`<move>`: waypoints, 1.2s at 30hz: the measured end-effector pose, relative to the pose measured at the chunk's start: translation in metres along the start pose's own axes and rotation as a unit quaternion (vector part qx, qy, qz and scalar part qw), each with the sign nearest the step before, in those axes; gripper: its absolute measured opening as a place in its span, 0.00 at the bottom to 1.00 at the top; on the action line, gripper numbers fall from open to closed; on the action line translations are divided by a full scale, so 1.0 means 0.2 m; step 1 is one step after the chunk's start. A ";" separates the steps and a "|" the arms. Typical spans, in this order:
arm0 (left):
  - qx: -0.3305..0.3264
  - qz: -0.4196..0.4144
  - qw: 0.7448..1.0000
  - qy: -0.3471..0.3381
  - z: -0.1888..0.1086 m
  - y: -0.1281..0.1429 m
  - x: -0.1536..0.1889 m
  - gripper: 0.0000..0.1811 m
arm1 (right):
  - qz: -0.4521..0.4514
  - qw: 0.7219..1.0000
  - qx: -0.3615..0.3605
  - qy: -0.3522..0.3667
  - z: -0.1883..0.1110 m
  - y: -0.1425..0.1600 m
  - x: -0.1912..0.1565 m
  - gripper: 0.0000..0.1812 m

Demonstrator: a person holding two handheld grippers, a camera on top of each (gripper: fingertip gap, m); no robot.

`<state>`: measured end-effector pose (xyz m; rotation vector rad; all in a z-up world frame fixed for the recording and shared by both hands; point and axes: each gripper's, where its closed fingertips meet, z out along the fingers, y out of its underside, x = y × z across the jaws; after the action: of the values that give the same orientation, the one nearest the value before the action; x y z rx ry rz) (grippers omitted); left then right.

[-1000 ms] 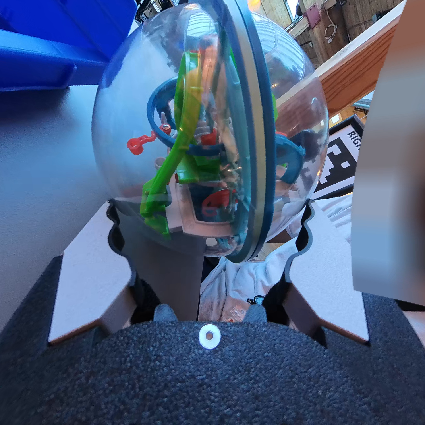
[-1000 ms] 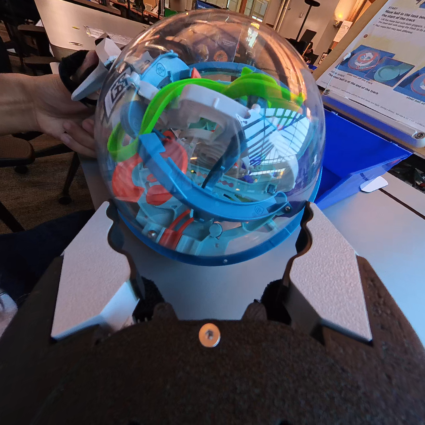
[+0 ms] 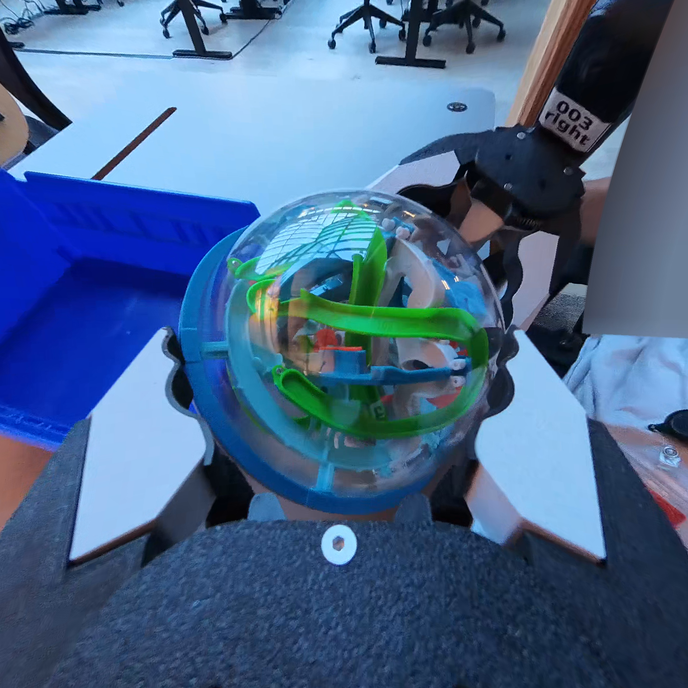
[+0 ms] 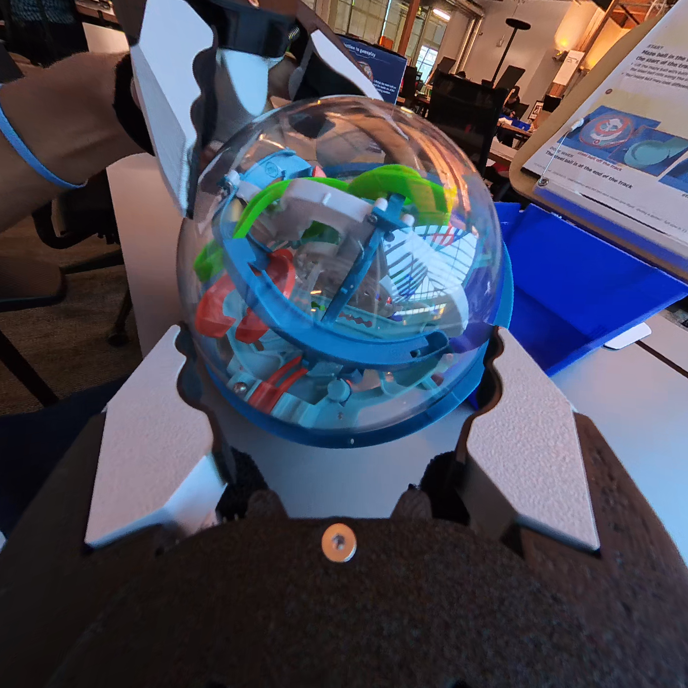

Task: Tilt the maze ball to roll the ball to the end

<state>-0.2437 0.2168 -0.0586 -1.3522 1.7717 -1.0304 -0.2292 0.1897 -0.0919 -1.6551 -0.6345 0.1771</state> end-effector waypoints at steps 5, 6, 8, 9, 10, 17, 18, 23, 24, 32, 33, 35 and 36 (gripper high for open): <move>0.002 -0.009 1.000 0.003 0.00 0.00 -0.01 0.88 | 0.011 1.000 0.007 -0.004 0.00 0.01 0.01 0.81; 0.003 -0.012 1.000 0.002 0.00 0.00 -0.01 0.88 | 0.012 1.000 0.007 -0.005 0.00 0.01 0.01 0.81; 0.006 -0.016 1.000 0.000 0.00 0.00 -0.02 0.88 | 0.013 1.000 0.007 -0.005 0.00 0.01 0.01 0.81; 0.007 -0.019 1.000 0.000 0.00 0.00 -0.02 0.88 | 0.011 1.000 0.008 -0.003 0.00 0.01 0.01 0.81; 0.008 -0.021 1.000 0.000 0.00 0.01 -0.02 0.88 | 0.009 1.000 0.008 -0.002 -0.01 0.01 0.01 0.80; 0.012 -0.036 0.999 -0.002 -0.01 0.02 -0.04 0.88 | -0.012 1.000 0.014 0.014 -0.02 0.03 0.02 0.79; 0.011 -0.036 0.999 -0.002 -0.01 0.02 -0.04 0.88 | -0.015 1.000 0.007 0.015 -0.02 0.04 0.02 0.79; 0.010 -0.043 0.999 0.000 0.00 0.03 -0.04 0.88 | -0.040 0.999 0.007 0.033 -0.01 0.04 0.03 0.80; 0.011 -0.044 0.999 0.000 0.01 0.03 -0.04 0.88 | -0.040 0.999 0.005 0.034 -0.01 0.04 0.03 0.80; 0.030 -0.048 0.998 0.008 0.00 0.04 -0.05 0.88 | -0.036 0.999 0.018 0.029 0.00 0.03 0.04 0.81; 0.031 -0.045 0.998 0.010 -0.01 0.05 -0.06 0.88 | -0.036 0.999 0.020 0.028 0.00 0.03 0.04 0.80; 0.032 -0.041 0.999 0.013 -0.03 0.07 -0.06 0.87 | -0.027 0.999 0.018 0.023 0.01 0.03 0.05 0.79; 0.034 -0.038 0.999 0.013 -0.04 0.08 -0.07 0.87 | -0.015 1.000 0.015 0.021 0.01 0.04 0.05 0.77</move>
<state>-0.2534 0.2347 -0.0687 -1.3799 1.6994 -1.1437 -0.2188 0.1954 -0.0980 -1.6160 -0.6232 0.1292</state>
